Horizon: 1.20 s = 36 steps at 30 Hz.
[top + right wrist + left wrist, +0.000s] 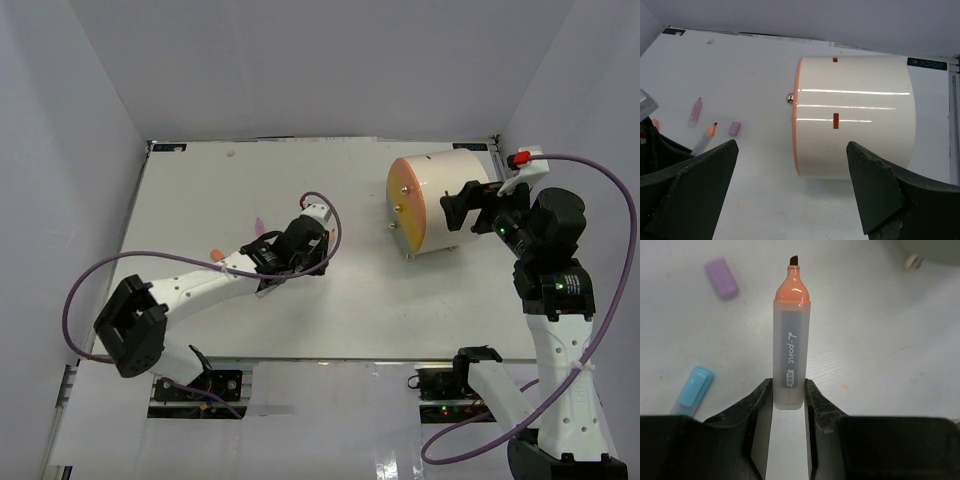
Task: Sort the stationery into containers
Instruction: Pick up the pen from the center of the board.
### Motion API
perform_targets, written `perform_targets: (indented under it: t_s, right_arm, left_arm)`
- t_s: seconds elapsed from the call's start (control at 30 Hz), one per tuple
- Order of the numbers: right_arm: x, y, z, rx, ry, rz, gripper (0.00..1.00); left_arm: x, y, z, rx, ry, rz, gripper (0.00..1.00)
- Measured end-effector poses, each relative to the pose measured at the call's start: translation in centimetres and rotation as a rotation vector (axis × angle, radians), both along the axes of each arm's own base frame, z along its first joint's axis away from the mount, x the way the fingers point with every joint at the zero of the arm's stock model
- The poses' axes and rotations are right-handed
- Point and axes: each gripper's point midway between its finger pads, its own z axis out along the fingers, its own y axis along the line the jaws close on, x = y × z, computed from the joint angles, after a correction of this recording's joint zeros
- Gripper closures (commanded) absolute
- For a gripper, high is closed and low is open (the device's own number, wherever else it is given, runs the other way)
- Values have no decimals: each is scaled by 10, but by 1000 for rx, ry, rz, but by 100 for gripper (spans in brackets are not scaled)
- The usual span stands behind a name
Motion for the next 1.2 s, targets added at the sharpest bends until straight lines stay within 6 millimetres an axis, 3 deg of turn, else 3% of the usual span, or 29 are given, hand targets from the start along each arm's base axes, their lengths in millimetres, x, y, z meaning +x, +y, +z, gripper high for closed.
perform_targets:
  t_s: [0.13, 0.23, 0.4, 0.57, 0.73, 0.9, 1.03, 1.2]
  right_arm:
    - [-6, 12, 18, 27, -16, 67, 2]
    - [-10, 23, 26, 70, -14, 118, 0]
    - [-12, 54, 29, 149, 11, 232, 0]
    - [-7, 102, 23, 169, 49, 351, 0]
    - [8, 157, -4, 135, 115, 415, 0]
    - [21, 209, -38, 105, 172, 453, 7]
    - [31, 237, -54, 106, 183, 460, 10]
    - [42, 257, -53, 145, 149, 460, 16]
  left_arm:
    - [10, -13, 72, -161, -189, -55, 86]
    - [13, -18, 109, -244, -299, -90, 86]
    - [13, -17, 135, -298, -430, -130, 88]
    - [17, -16, 158, -317, -536, -150, 90]
    - [30, -7, 167, -317, -602, -123, 90]
    - [57, 22, 162, -303, -613, -35, 90]
    - [60, 33, 155, -310, -618, -10, 90]
    - [53, 33, 149, -336, -609, -26, 90]
